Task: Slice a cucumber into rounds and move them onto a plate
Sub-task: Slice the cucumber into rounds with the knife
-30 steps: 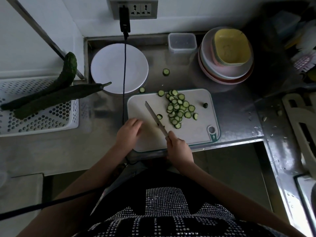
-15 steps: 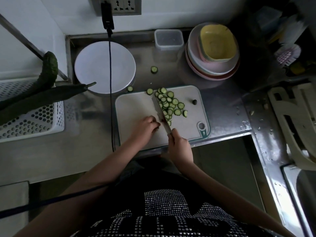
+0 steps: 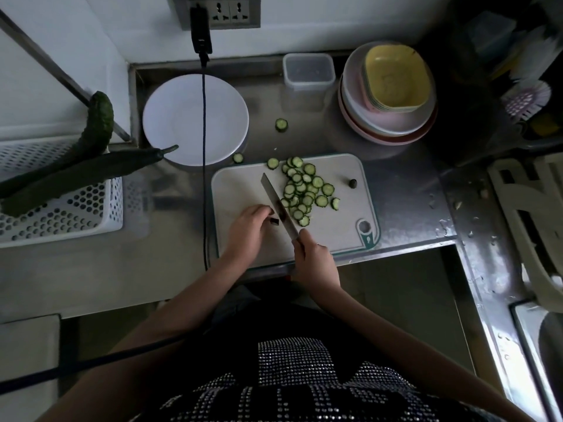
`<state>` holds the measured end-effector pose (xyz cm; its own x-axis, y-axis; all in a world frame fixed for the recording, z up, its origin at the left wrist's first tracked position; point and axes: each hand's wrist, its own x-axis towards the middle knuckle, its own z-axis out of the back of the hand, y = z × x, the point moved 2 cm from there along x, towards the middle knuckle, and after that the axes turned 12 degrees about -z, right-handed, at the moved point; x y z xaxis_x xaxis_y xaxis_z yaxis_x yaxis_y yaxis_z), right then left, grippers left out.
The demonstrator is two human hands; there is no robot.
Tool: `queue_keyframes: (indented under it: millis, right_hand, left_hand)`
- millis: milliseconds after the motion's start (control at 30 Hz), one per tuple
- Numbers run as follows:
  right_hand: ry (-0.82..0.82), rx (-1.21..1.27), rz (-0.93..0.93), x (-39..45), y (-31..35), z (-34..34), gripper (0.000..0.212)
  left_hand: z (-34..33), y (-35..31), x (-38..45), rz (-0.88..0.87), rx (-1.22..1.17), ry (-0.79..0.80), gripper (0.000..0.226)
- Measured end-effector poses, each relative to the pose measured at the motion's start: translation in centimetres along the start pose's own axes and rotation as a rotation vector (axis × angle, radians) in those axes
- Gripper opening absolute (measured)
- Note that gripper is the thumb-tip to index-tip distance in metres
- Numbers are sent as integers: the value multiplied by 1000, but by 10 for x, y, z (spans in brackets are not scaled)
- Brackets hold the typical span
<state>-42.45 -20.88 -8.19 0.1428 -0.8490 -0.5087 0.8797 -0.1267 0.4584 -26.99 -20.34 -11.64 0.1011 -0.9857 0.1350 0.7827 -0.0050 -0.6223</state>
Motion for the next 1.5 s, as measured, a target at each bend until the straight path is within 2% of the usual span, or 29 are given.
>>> queue_keyframes:
  millis: [100, 200, 367, 467, 600, 800, 933, 1500]
  right_hand:
    - [0, -3, -18, 1, -2, 1, 17]
    - [18, -12, -49, 3, -4, 2, 15]
    - [75, -45, -42, 0, -6, 0, 16]
    - [65, -51, -50, 1, -6, 2, 15]
    - [52, -61, -36, -1, -4, 4, 16]
    - [49, -67, 0, -3, 4, 1, 15]
    - [54, -72, -3, -3, 5, -2, 13]
    - [40, -101, 46, -1, 4, -4, 13]
  left_hand:
    - [-1, 2, -6, 49, -11, -48, 8]
    - [-5, -2, -11, 73, -21, -27, 18]
    - [-11, -4, -4, 68, -34, 6, 18]
    - [-11, -5, -4, 68, -67, -16, 16]
    - [-10, -5, -9, 110, -87, -39, 25]
    - [-14, 5, -16, 102, -61, -3, 13]
    - [-13, 2, -13, 91, -38, 44, 21]
    - [-12, 6, -10, 83, -15, 78, 27]
